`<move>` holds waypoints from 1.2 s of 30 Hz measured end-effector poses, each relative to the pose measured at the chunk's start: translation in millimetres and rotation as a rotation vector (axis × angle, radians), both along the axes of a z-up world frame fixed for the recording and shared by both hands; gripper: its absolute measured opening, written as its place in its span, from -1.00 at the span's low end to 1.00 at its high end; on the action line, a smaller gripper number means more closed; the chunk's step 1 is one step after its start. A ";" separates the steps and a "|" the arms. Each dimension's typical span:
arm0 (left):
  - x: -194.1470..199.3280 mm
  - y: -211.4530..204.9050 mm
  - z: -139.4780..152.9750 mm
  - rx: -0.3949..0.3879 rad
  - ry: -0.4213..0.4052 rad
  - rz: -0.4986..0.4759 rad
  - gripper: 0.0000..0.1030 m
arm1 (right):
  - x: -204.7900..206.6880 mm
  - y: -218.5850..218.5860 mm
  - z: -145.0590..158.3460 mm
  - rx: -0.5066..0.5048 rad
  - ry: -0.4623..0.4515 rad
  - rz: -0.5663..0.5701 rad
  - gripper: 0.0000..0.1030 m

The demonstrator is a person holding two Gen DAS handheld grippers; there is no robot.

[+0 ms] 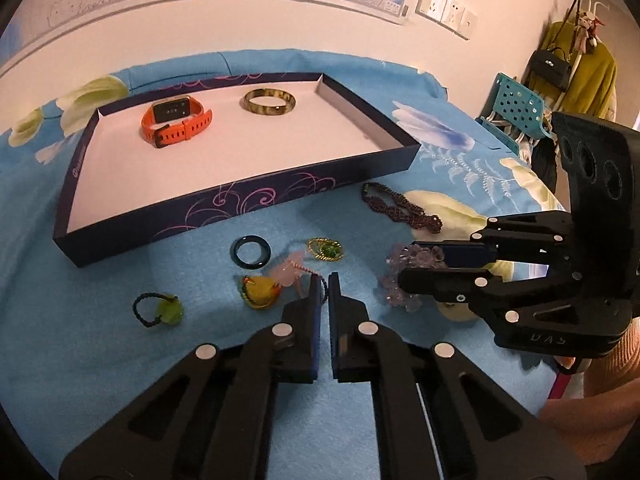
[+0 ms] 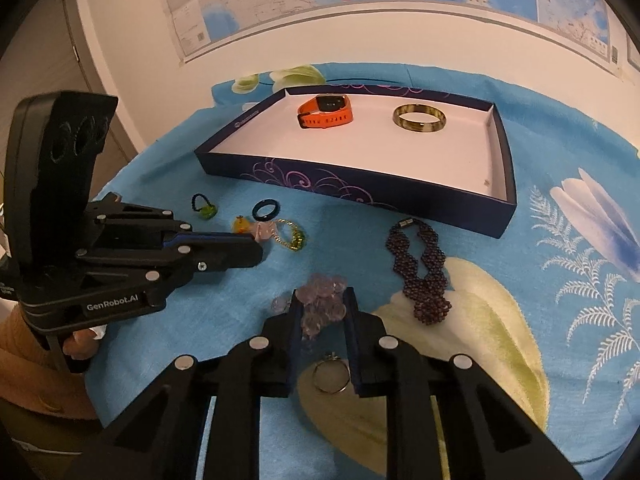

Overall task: Organize jewelry
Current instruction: 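Grasp the small pink pendant with the left tool while the right tool lifts the crystal bracelet, then carry the pendant into the box lid and open the left tool while the right releases the crystal bracelet there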

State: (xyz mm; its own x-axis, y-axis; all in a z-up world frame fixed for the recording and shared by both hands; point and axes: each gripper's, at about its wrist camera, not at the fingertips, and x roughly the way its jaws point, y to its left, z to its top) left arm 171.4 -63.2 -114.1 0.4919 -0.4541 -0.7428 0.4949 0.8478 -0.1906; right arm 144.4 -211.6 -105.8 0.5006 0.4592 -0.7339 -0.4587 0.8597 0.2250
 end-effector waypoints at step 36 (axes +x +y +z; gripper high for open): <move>38.6 52.3 57.4 -0.093 -0.153 0.119 -0.93 | 68.1 -15.1 55.9 0.056 -0.179 -0.106 -0.69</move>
